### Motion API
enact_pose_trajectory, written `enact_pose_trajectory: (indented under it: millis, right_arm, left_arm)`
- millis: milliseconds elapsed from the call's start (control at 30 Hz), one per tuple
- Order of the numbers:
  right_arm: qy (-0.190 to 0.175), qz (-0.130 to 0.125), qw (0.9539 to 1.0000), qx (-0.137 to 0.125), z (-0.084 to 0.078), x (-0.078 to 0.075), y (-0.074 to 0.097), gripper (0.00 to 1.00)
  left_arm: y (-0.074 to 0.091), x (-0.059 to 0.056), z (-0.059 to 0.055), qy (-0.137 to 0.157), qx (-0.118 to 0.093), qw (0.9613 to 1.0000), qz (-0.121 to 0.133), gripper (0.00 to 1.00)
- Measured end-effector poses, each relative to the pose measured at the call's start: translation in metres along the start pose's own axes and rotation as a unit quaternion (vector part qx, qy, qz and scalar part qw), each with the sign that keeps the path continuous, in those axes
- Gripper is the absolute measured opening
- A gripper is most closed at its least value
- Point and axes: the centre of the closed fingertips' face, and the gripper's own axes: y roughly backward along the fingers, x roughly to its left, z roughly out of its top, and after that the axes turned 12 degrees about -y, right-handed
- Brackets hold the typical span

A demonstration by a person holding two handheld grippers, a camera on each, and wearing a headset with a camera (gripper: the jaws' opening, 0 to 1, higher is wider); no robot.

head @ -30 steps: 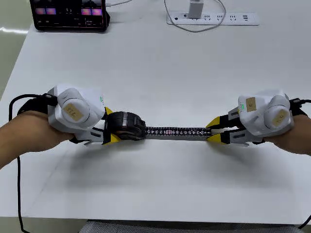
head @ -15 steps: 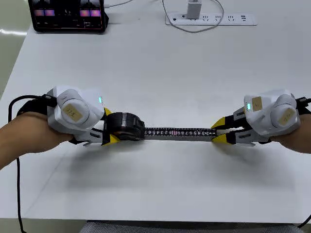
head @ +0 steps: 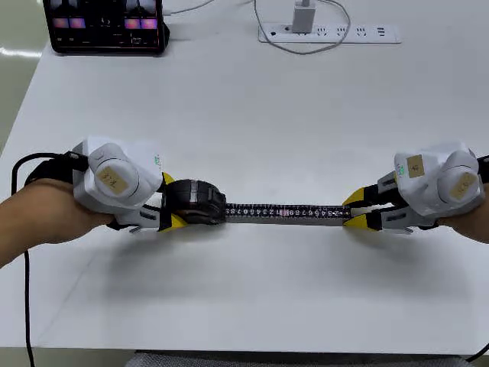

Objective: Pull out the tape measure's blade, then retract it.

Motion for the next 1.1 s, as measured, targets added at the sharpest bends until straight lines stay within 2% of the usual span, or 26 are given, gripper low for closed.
enact_pose_trajectory:
  millis: [367, 1100]
  right_arm:
    - [-0.003, -0.002, 0.9999, 0.013, -0.011, -0.001, 0.016, 0.09]
    - [-0.01, -0.005, 0.999, 0.042, -0.035, -0.008, 0.026, 0.09]
  left_arm:
    - [0.0, 0.0, 0.0, -0.001, 0.0, 1.0, 0.0, 0.27]
    - [0.0, 0.0, 0.0, -0.001, 0.0, 1.0, 0.0, 0.27]
